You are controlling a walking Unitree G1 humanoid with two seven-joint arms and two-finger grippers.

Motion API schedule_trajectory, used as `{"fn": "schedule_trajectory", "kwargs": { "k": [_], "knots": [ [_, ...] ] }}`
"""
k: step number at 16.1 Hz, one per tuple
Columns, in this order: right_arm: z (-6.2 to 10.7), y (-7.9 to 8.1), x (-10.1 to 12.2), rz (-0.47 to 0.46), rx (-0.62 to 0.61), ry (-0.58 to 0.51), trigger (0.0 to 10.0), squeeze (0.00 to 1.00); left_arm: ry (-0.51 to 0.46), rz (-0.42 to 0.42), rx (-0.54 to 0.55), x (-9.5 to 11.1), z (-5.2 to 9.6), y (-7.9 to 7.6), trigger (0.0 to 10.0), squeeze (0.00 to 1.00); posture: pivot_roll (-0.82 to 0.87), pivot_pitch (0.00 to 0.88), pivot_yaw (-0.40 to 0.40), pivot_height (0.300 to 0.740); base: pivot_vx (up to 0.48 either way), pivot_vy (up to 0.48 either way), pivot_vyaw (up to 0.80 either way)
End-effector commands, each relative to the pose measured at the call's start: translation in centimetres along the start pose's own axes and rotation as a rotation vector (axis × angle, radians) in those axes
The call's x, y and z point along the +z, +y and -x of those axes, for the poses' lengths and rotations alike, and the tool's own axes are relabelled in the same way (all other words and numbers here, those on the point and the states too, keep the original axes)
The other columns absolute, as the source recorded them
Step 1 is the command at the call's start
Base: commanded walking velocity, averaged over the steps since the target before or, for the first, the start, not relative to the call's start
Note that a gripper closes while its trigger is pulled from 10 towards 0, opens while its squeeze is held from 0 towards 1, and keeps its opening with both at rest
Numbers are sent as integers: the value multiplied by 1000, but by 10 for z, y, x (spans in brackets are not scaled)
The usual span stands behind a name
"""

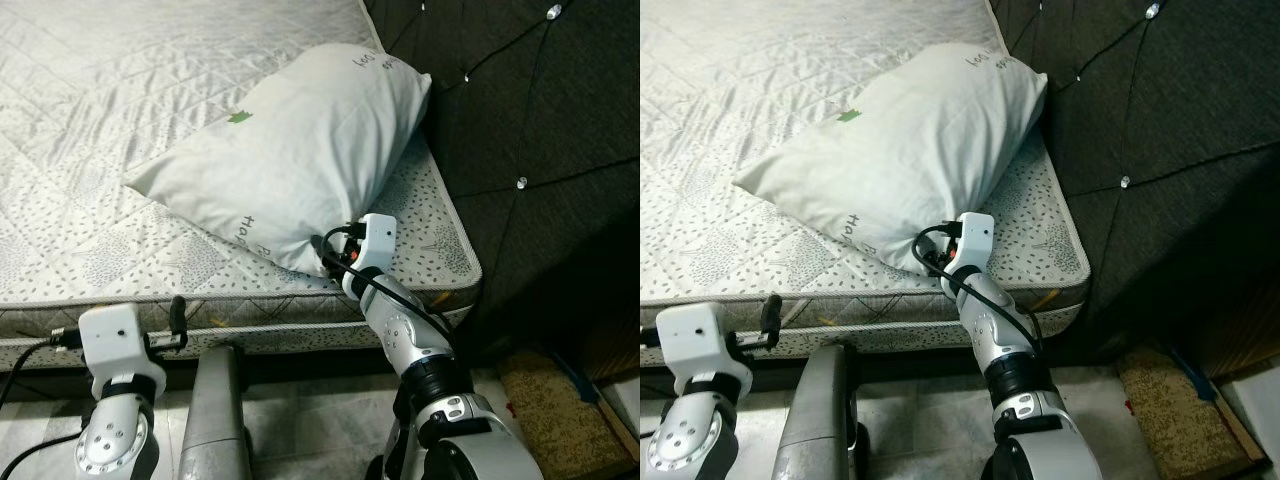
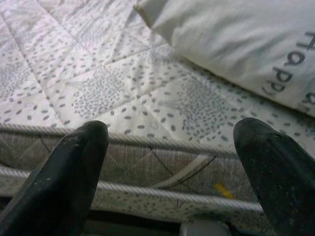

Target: Clean up the room

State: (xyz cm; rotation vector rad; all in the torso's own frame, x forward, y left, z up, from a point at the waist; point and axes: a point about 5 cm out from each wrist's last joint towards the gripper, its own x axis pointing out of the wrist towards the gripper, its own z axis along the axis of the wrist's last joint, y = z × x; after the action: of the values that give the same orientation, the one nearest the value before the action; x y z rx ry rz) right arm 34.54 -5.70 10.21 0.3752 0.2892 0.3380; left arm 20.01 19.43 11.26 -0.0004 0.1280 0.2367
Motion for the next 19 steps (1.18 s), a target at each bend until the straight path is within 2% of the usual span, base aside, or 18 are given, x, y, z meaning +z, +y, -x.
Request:
{"fn": "schedule_trajectory", "kwargs": {
  "k": [1, 7, 10, 11, 12, 13, 15, 16, 17, 19],
  "knots": [
    [-7, 20, 5, -57, 19, -26, 0, 0, 15, 2, -17, -4, 0, -2, 10000, 0, 124, 101, -58, 529, 0, 0, 0],
    [-8, 1, 11, -69, -51, -34, 0, 0, 12, 15, -30, -3, -5, -6, 10000, 0, 107, 110, -46, 529, 0, 0, 0],
    [-8, -13, 24, -16, -101, -86, 0, 0, -46, 52, -62, 4, -5, -10, 10000, 0, 101, 109, -45, 529, 0, 0, 0],
    [-7, -22, 34, 15, -133, -124, 0, 0, -40, 68, -75, 4, -5, -11, 10000, 0, 101, 108, -46, 529, 0, 0, 0],
    [-4, -40, 50, 38, -194, -174, 0, 0, -26, 97, -121, 2, -5, -15, 10000, 0, 98, 108, -46, 529, 0, 0, 0],
    [-3, -45, 54, 39, -211, -185, 0, 0, -30, 100, -128, 2, -5, -16, 10000, 0, 98, 108, -46, 529, 0, 0, 0],
    [3, -68, 74, 66, -283, -232, 0, 0, -30, 67, -165, 3, -5, -23, 10000, 0, 93, 106, -45, 529, 0, 0, 0],
    [6, -78, 81, 77, -314, -246, 0, 0, -35, 72, -133, 2, -5, -22, 10000, 0, 90, 103, -45, 529, 0, 0, 0],
    [11, -91, 90, 91, -353, -267, 0, 0, -44, 33, -148, 3, -5, -24, 10000, 0, 87, 99, -44, 529, 0, 0, 0],
    [19, -107, 100, 111, -403, -294, 0, 0, -107, -39, -216, 10, -1, -34, 10000, 0, 87, 95, -44, 529, 0, 0, 0]
  ]
}}
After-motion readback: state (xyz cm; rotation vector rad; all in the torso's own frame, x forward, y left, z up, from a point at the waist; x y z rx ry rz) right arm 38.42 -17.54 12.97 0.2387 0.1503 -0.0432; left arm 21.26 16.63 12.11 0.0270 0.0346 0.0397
